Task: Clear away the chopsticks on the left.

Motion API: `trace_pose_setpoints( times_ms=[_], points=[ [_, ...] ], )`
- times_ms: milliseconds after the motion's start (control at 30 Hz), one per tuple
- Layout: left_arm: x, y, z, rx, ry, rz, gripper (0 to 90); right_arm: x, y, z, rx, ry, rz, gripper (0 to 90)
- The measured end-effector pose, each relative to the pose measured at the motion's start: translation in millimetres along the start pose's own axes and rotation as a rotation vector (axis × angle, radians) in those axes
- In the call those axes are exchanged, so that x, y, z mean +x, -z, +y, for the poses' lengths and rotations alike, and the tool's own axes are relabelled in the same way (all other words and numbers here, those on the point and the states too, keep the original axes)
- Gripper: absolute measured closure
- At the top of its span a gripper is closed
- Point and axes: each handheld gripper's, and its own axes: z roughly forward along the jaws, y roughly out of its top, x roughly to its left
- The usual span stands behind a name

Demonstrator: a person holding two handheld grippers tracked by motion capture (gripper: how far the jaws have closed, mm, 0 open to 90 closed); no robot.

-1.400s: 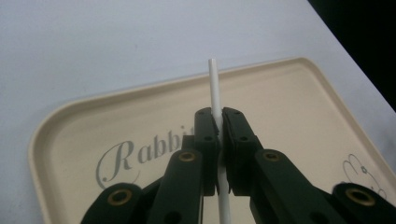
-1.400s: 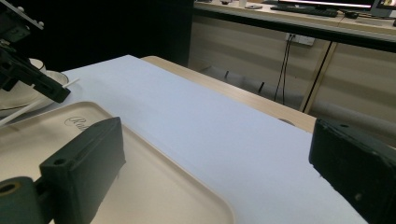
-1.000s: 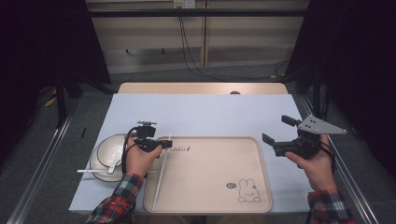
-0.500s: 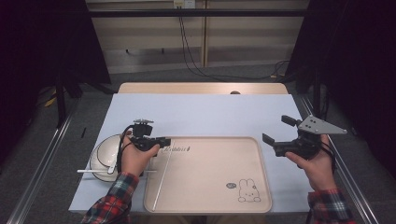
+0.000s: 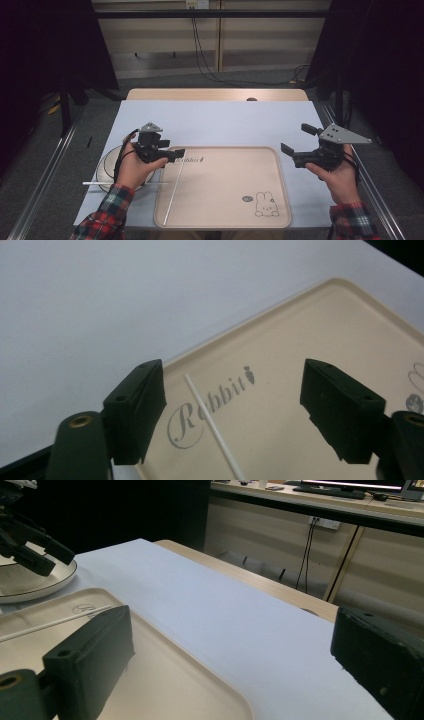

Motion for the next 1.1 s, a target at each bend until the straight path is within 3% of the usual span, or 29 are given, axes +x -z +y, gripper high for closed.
trace_pose_setpoints(
  times_ms=[433, 467, 567, 733, 767, 800, 967, 1100],
  points=[
    [-4.0, 6.0, -1.4, 0.111, -0.141, -0.042, 16.3, -0.4, 0.4, -0.8, 0.006, 0.005, 0.0, 3.2],
    [-4.1, 6.7, -1.7, 0.125, -0.168, -0.048, 15.7, -0.3, 0.4, -0.8, 0.006, 0.005, 0.001, 3.2],
    [-5.9, 7.4, -2.6, 0.152, -0.202, -0.057, 14.7, -0.2, 0.3, -0.5, 0.003, 0.007, -0.002, 3.2],
    [-6.3, 8.5, -2.3, 0.227, -0.287, -0.045, 14.3, -0.1, 0.3, -0.6, 0.005, 0.004, -0.005, 3.2],
    [-5.8, 8.7, -1.9, 0.237, -0.297, -0.061, 14.3, -0.1, 0.1, -0.7, 0.006, 0.006, -0.003, 3.2],
    [-7.9, 7.6, -3.1, 0.229, -0.28, -0.055, 14.3, 0.2, 0.3, -0.5, 0.008, 0.006, 0.002, 3.2],
    [-6.3, 8.8, -2.0, 0.305, -0.355, -0.052, 14.1, -0.2, 0.4, -0.5, 0.003, 0.007, -0.004, 3.2],
    [-7.0, 8.8, -3.3, 0.318, -0.368, -0.056, 14.0, -0.4, 0.8, -0.6, 0.005, 0.006, -0.002, 3.2]
  ],
)
